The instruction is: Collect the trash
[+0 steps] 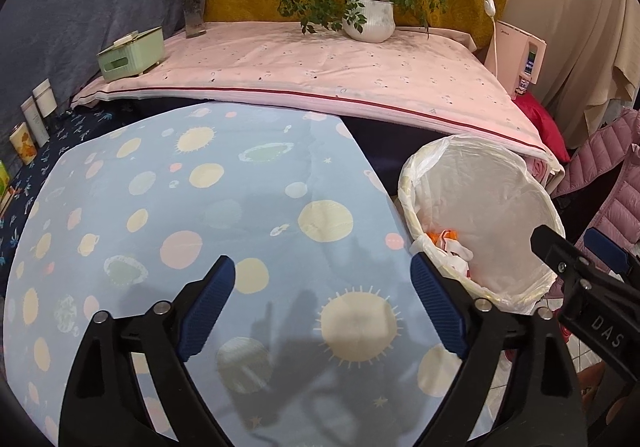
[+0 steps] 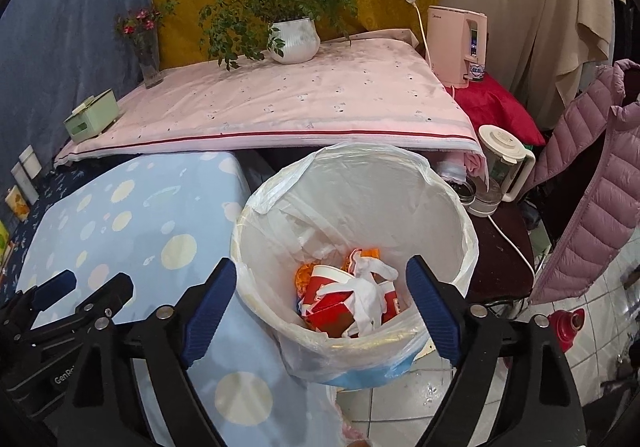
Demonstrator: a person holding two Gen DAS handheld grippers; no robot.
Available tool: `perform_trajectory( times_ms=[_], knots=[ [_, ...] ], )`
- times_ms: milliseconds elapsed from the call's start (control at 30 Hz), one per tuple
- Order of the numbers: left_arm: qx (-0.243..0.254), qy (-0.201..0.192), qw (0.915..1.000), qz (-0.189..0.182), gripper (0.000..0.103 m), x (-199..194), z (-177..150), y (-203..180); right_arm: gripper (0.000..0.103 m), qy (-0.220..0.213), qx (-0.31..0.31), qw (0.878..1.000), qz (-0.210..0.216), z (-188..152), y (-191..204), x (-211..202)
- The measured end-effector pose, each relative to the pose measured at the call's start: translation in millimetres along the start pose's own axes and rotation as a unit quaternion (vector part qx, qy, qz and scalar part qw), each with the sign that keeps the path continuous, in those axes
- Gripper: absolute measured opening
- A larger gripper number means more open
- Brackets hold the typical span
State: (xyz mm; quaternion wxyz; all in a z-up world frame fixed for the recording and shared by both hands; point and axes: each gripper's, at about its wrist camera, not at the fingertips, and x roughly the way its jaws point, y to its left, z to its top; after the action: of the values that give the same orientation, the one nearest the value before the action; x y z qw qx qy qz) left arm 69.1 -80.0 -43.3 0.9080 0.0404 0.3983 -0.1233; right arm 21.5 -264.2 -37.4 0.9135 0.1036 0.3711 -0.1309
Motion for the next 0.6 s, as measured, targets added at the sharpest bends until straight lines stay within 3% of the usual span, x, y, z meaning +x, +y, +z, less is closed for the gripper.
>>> perform_trajectory(
  times_ms=[167,500,600],
  knots=[
    [-0.003,0.005,1.0,0.006,0.088,-1,-4,4,0.091,0.009,-0.011,1.0,-0.003,-7,2,-1],
    [-0.002,0.005,0.9999,0.009,0.092,-6,-11,7,0.091,0.009,-0.023,0.999,-0.02,-16,2,-8],
    [-0.003,0.006,1.0,0.007,0.093,-8,-13,7,0.096,0.008,-0.023,0.999,-0.023,-18,2,-10]
  ],
)
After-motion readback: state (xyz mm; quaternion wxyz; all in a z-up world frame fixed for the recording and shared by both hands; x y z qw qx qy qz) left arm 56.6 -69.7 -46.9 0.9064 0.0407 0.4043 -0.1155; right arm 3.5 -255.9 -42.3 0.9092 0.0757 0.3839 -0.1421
